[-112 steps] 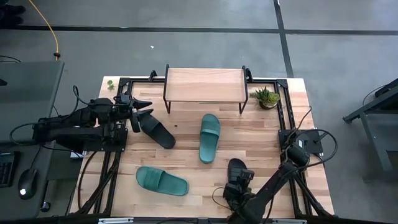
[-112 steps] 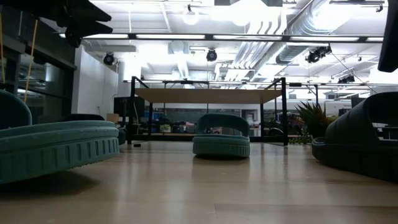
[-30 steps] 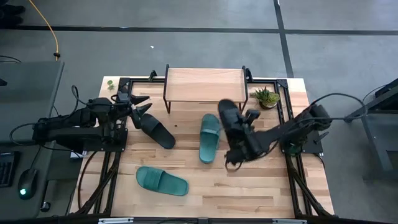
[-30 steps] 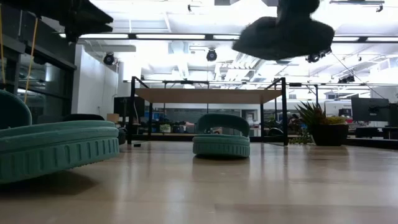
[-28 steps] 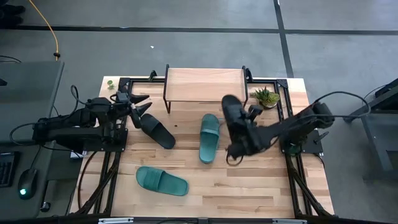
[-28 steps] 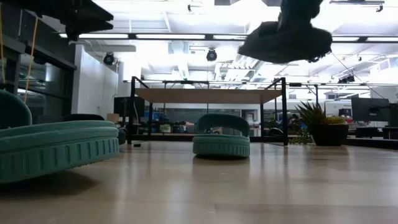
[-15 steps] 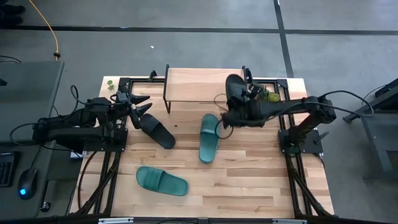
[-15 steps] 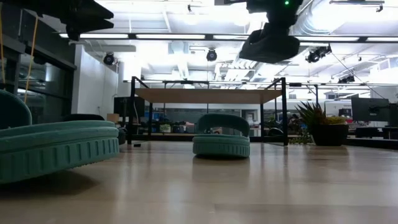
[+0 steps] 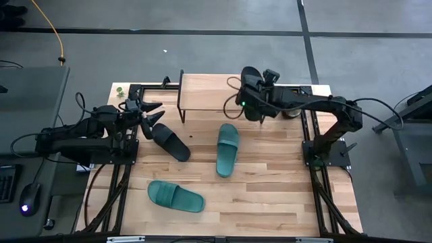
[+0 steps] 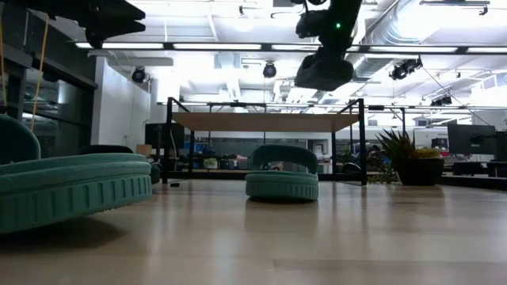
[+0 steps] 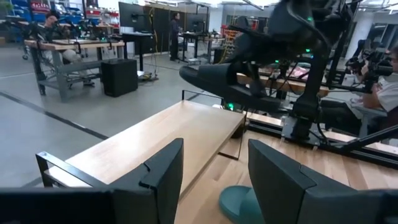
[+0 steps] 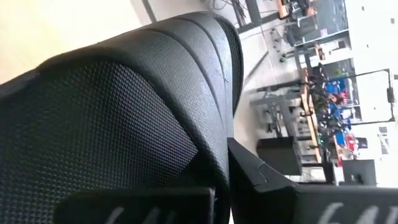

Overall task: Pick and place slides into the shelf
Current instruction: Put the bottom black slide on the shelf

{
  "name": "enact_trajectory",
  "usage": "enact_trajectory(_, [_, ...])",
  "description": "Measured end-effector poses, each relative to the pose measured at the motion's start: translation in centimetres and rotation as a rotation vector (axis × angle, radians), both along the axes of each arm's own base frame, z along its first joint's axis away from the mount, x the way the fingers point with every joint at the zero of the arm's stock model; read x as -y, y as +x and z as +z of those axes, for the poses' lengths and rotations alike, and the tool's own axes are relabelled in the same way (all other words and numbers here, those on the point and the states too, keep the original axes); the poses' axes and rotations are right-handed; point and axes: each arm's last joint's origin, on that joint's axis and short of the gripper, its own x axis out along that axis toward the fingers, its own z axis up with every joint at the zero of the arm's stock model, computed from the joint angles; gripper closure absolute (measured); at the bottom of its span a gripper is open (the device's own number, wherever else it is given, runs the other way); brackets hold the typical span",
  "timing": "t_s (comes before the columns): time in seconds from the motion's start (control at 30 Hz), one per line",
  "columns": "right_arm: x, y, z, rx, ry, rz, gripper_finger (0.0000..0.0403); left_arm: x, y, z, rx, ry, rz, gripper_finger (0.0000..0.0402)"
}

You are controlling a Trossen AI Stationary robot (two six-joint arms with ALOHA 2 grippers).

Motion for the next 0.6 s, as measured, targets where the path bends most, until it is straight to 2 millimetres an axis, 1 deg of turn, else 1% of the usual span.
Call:
enact_trajectory(0.1, [1.2, 0.0, -0.2, 0.014, 0.041, 0.014, 0.0403, 0.0, 0.0, 0.1, -0.003, 0.016, 0.0, 0.0238])
enact_trajectory(0.23, [2.4, -0.1, -1.0, 0.002, 0.08, 0.025, 0.0403, 0.0, 0.0, 0.1, -0.001, 0.018, 0.0, 0.0238])
enact_trajectory(0.37, [2.8, -0.4, -1.9, -0.02, 0.091, 0.011, 0.0403, 0.0, 0.0, 0.1, -0.001, 0.018, 0.0, 0.0238])
enact_trajectory(0.6, [3.0, -0.9, -4.0, -0.098, 0.103, 0.014, 0.0403, 0.0, 0.0, 0.1, -0.001, 0.018, 0.0, 0.0238])
